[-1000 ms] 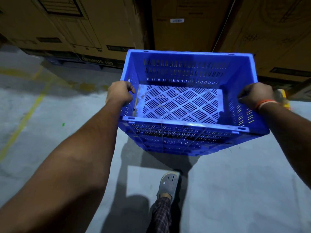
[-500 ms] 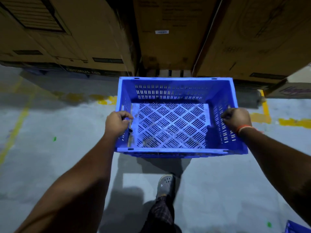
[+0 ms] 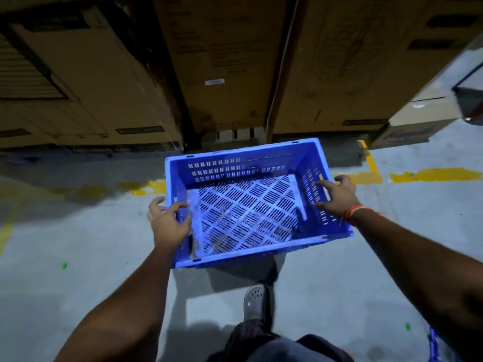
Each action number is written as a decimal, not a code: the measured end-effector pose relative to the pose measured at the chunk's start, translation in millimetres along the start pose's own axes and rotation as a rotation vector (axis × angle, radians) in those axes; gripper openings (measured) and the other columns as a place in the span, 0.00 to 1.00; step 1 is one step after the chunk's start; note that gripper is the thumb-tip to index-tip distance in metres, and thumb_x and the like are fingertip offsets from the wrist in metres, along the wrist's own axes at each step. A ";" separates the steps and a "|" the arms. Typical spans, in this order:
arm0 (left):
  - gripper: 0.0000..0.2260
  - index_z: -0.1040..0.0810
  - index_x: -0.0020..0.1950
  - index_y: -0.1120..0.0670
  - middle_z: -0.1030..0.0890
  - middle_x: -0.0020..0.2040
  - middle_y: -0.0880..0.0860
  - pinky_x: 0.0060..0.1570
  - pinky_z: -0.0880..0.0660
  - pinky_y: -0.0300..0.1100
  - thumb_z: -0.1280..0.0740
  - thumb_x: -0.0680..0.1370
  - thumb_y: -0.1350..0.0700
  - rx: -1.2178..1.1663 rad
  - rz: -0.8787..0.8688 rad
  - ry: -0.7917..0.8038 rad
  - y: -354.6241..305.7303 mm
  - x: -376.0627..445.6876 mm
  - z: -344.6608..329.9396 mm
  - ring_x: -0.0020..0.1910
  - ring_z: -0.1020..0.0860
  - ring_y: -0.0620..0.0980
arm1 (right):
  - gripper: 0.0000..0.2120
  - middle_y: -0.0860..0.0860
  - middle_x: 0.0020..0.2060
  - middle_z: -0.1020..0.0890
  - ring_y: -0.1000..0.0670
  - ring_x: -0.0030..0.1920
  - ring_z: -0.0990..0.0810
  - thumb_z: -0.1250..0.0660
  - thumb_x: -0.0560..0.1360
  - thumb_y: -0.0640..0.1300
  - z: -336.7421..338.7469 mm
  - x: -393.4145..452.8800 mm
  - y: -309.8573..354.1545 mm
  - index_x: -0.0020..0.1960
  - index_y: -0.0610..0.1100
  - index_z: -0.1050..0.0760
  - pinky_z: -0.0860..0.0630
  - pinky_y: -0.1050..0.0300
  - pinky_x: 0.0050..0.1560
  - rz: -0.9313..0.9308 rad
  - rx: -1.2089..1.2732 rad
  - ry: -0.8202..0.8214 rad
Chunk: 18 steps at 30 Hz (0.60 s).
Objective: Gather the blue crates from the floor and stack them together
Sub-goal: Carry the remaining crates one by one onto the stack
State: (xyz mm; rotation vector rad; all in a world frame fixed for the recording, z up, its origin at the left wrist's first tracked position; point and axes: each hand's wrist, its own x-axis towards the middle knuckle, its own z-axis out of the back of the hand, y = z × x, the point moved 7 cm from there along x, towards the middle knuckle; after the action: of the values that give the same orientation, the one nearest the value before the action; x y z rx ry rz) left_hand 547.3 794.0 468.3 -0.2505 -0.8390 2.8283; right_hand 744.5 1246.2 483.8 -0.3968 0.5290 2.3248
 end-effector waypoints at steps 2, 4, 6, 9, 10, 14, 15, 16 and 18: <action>0.17 0.21 0.54 0.43 0.38 0.70 0.55 0.63 0.34 0.59 0.27 0.66 0.47 0.116 -0.001 -0.075 -12.5 -6.3 3.8 0.65 0.34 0.60 | 0.31 0.39 0.68 0.39 0.37 0.68 0.39 0.24 0.64 0.53 8.6 -20.0 0.4 0.66 0.55 0.27 0.39 0.47 0.70 0.034 0.088 -0.093; 0.19 0.22 0.56 0.44 0.38 0.71 0.55 0.62 0.34 0.60 0.27 0.66 0.48 0.159 -0.063 -0.135 -42.2 -13.7 6.2 0.66 0.35 0.61 | 0.27 0.39 0.66 0.37 0.38 0.67 0.37 0.24 0.66 0.49 14.7 -40.3 -4.1 0.64 0.53 0.24 0.39 0.48 0.70 0.043 0.186 -0.160; 0.18 0.23 0.56 0.45 0.37 0.71 0.55 0.61 0.32 0.58 0.27 0.67 0.50 0.122 -0.197 -0.115 -81.2 -17.3 -5.2 0.65 0.33 0.60 | 0.24 0.39 0.64 0.34 0.39 0.66 0.34 0.24 0.66 0.47 17.8 -58.9 -16.0 0.61 0.51 0.22 0.38 0.49 0.70 0.044 0.263 -0.220; 0.14 0.22 0.56 0.47 0.36 0.69 0.54 0.59 0.28 0.50 0.28 0.71 0.54 -0.045 -0.395 0.123 -145.7 -24.8 -49.0 0.62 0.29 0.54 | 0.21 0.41 0.61 0.32 0.41 0.65 0.31 0.25 0.67 0.45 18.1 -87.5 -45.2 0.59 0.51 0.21 0.34 0.49 0.68 -0.002 0.345 -0.275; 0.12 0.22 0.56 0.48 0.36 0.68 0.53 0.57 0.27 0.47 0.28 0.73 0.54 -0.075 -0.452 0.218 -166.5 -32.3 -66.6 0.62 0.29 0.53 | 0.21 0.41 0.60 0.31 0.42 0.64 0.30 0.25 0.67 0.44 17.2 -98.0 -57.0 0.59 0.50 0.21 0.33 0.49 0.68 -0.020 0.364 -0.291; 0.12 0.21 0.56 0.49 0.31 0.63 0.52 0.58 0.28 0.42 0.31 0.73 0.55 -0.176 -0.680 0.437 -248.6 -74.5 -123.6 0.58 0.27 0.48 | 0.18 0.46 0.57 0.31 0.46 0.57 0.25 0.27 0.69 0.42 13.5 -143.7 -112.2 0.58 0.49 0.21 0.26 0.52 0.59 -0.114 0.453 -0.340; 0.12 0.21 0.56 0.49 0.30 0.61 0.52 0.58 0.28 0.42 0.31 0.72 0.55 -0.194 -0.722 0.476 -268.3 -87.0 -134.8 0.57 0.26 0.47 | 0.17 0.47 0.56 0.31 0.47 0.54 0.24 0.28 0.70 0.42 12.8 -155.5 -127.2 0.58 0.49 0.21 0.26 0.54 0.55 -0.149 0.481 -0.348; 0.13 0.20 0.56 0.50 0.29 0.59 0.51 0.58 0.27 0.43 0.32 0.72 0.55 -0.206 -0.763 0.513 -288.0 -99.8 -145.5 0.55 0.26 0.46 | 0.16 0.48 0.57 0.31 0.48 0.53 0.23 0.28 0.70 0.42 12.3 -166.8 -142.6 0.58 0.49 0.21 0.26 0.56 0.53 -0.185 0.511 -0.359; 0.13 0.20 0.56 0.49 0.28 0.58 0.49 0.57 0.25 0.43 0.32 0.72 0.56 -0.219 -0.863 0.585 -326.7 -127.8 -166.6 0.54 0.24 0.45 | 0.15 0.49 0.57 0.31 0.48 0.53 0.23 0.29 0.72 0.42 11.0 -189.3 -174.4 0.57 0.50 0.21 0.26 0.56 0.55 -0.254 0.569 -0.384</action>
State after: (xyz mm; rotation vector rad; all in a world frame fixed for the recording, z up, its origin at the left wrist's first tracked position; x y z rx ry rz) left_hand 747.1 1122.2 525.0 -0.5500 -0.8371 1.7346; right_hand 998.0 1258.6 527.8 0.2364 0.8518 1.8374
